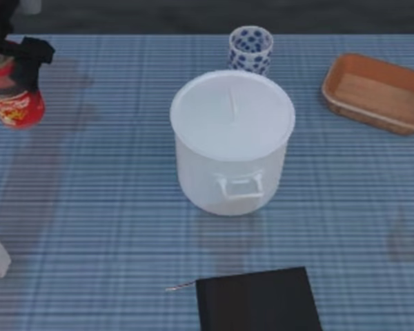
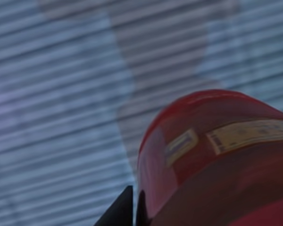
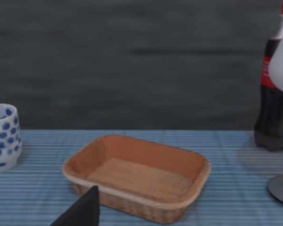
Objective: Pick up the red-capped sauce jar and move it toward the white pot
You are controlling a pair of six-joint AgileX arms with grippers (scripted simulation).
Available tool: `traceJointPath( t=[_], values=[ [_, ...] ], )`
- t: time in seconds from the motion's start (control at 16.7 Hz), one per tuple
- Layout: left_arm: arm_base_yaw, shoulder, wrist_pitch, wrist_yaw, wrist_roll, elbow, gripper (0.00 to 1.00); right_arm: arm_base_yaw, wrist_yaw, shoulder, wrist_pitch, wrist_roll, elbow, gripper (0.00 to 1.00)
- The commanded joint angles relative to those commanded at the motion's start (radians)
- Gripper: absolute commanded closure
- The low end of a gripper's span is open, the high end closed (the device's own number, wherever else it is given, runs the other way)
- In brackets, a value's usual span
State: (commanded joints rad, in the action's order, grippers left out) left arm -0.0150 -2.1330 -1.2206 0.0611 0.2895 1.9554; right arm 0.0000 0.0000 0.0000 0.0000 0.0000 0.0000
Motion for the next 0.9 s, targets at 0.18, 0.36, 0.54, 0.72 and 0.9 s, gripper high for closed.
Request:
traceJointPath(
  t=[0.18, 0.36, 0.54, 0.72, 0.9],
  values=[
    [-0.048, 0.015, 0.038, -0.02, -0.091, -0.061, 1.0, 0.0, 0.0, 0.0, 0.0, 0.0, 0.0, 0.0],
    [-0.122, 0.045, 0.105, -0.049, -0.243, -0.148, 1.0, 0.0, 0.0, 0.0, 0.0, 0.0, 0.0, 0.0],
    [-0.204, 0.081, 0.179, -0.081, -0.41, -0.244, 1.0, 0.0, 0.0, 0.0, 0.0, 0.0, 0.0, 0.0],
    [-0.269, 0.105, 0.235, -0.107, -0.54, -0.328, 1.0, 0.0, 0.0, 0.0, 0.0, 0.0, 0.0, 0.0],
    [-0.294, 0.114, 0.256, -0.116, -0.583, -0.362, 1.0, 0.0, 0.0, 0.0, 0.0, 0.0, 0.0, 0.0]
  ],
)
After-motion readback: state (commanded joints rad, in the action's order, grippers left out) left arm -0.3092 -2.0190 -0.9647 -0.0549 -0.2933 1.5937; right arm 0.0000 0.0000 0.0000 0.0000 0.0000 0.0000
